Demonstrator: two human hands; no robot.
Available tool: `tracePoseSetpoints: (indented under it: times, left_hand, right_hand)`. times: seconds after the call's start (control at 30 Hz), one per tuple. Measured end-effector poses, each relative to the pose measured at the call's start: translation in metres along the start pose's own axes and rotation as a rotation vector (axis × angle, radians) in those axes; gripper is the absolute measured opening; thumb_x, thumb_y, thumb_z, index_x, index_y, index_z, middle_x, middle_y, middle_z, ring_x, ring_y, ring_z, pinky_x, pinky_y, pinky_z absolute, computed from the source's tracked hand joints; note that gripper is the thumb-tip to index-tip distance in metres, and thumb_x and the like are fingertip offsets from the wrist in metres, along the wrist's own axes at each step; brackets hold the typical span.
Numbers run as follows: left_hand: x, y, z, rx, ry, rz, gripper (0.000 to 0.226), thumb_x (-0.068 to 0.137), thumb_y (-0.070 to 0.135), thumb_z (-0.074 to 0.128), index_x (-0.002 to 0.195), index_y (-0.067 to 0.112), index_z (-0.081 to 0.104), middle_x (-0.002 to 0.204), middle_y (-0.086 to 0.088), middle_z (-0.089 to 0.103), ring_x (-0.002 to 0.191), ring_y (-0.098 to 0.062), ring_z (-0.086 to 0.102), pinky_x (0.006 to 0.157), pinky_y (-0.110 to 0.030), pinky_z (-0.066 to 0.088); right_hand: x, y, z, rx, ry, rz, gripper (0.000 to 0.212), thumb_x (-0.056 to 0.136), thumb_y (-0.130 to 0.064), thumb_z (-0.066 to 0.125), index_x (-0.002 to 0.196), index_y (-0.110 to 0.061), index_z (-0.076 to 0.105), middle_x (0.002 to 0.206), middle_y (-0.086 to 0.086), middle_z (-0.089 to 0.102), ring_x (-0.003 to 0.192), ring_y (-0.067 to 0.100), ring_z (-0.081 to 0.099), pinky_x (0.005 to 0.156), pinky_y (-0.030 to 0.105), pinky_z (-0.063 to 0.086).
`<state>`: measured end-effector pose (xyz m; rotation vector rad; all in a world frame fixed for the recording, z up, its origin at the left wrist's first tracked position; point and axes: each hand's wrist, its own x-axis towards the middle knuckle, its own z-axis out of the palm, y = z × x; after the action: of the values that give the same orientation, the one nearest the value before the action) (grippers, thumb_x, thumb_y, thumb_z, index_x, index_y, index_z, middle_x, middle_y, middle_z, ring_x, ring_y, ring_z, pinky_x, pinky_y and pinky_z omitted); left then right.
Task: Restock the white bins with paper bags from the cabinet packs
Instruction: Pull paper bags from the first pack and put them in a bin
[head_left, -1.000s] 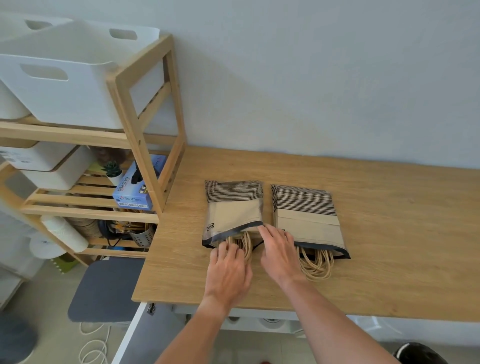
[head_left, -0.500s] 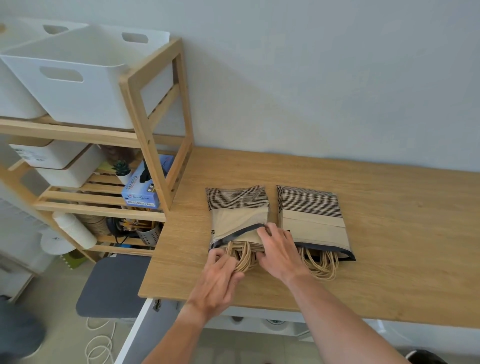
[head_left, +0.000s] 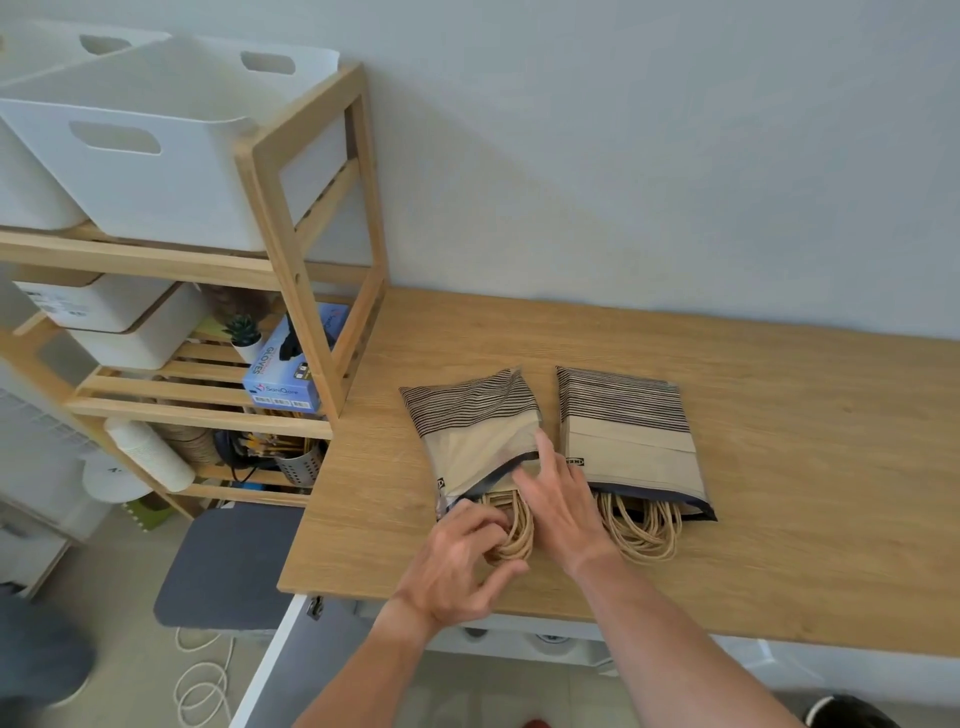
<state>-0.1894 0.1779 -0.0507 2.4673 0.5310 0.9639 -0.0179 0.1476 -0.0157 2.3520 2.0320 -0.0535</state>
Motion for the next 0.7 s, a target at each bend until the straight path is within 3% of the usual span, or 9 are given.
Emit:
tracePoseSetpoints:
  times: [0.07,0.13,0.2,0.33,0.47,0.53,0.6,0.7]
  left_hand:
    - [0.000,-0.004,-0.007,-0.080,-0.007,-0.048,0.031,0.093,0.040,0.060,0.093,0.009,0.064,0.113,-0.005,0.059,0.094,-0.014,0.059,0.084,-0.023,0.051]
    - [0.000,-0.006,-0.008,-0.110,0.085,-0.205,0.023,0.095,0.029,0.058,0.104,0.008,0.062,0.117,-0.003,0.056,0.103,-0.012,0.058,0.091,-0.028,0.051]
    - [0.001,-0.003,-0.003,0.005,0.166,-0.379,0.018,0.095,0.010,0.057,0.111,0.008,0.064,0.120,-0.004,0.060,0.107,-0.011,0.056,0.094,-0.034,0.051]
    - [0.015,0.001,0.006,0.145,0.101,-0.558,0.046,0.089,-0.013,0.053,0.131,0.006,0.057,0.133,-0.010,0.060,0.111,-0.022,0.055,0.097,-0.036,0.051]
    - [0.036,-0.003,-0.002,0.324,0.029,-0.602,0.046,0.087,-0.010,0.057,0.128,0.012,0.059,0.131,-0.004,0.063,0.111,-0.022,0.057,0.085,-0.031,0.055]
    - [0.041,-0.004,-0.008,0.427,0.018,-0.639,0.033,0.088,0.004,0.065,0.117,0.021,0.065,0.119,0.004,0.069,0.100,-0.020,0.059,0.075,-0.032,0.050]
    - [0.042,-0.010,-0.011,0.461,0.060,-0.730,0.017,0.094,0.022,0.063,0.110,0.025,0.068,0.108,0.005,0.072,0.095,-0.020,0.061,0.075,-0.033,0.048]
    - [0.043,-0.022,-0.012,0.063,0.146,-0.865,0.013,0.098,0.023,0.057,0.108,0.023,0.066,0.100,0.004,0.071,0.086,-0.014,0.066,0.075,-0.035,0.057]
  right_hand:
    - [0.000,0.001,-0.003,-0.013,-0.037,-0.001,0.043,0.081,-0.001,0.074,0.116,-0.018,0.058,0.159,0.020,0.002,0.111,0.024,0.054,0.099,0.044,0.045]
    - [0.002,0.002,-0.005,-0.015,-0.067,-0.009,0.051,0.076,0.004,0.078,0.119,-0.017,0.059,0.160,0.019,-0.002,0.108,0.024,0.055,0.099,0.046,0.046]
    - [0.004,0.000,-0.006,-0.026,-0.078,-0.029,0.060,0.074,0.006,0.079,0.126,-0.015,0.057,0.160,0.017,0.002,0.104,0.024,0.054,0.097,0.046,0.047]
    - [0.008,0.002,-0.007,-0.017,-0.071,-0.041,0.072,0.072,0.013,0.074,0.135,-0.014,0.052,0.161,0.017,0.008,0.104,0.028,0.054,0.095,0.048,0.048]
    - [0.008,0.007,-0.004,-0.027,-0.069,-0.043,0.059,0.077,0.014,0.069,0.126,-0.015,0.057,0.162,0.015,0.004,0.108,0.028,0.054,0.095,0.047,0.049]
    - [0.009,0.007,-0.001,-0.007,-0.071,-0.023,0.058,0.077,0.014,0.071,0.125,-0.014,0.055,0.163,0.016,0.002,0.112,0.029,0.053,0.095,0.048,0.049]
    - [0.010,0.006,0.002,0.026,-0.076,0.001,0.054,0.075,0.013,0.073,0.120,-0.013,0.057,0.164,0.017,0.001,0.115,0.030,0.053,0.095,0.047,0.049]
    - [0.013,0.006,0.004,0.072,-0.065,-0.010,0.049,0.074,0.012,0.074,0.114,-0.012,0.059,0.164,0.016,0.004,0.115,0.029,0.052,0.095,0.046,0.049]
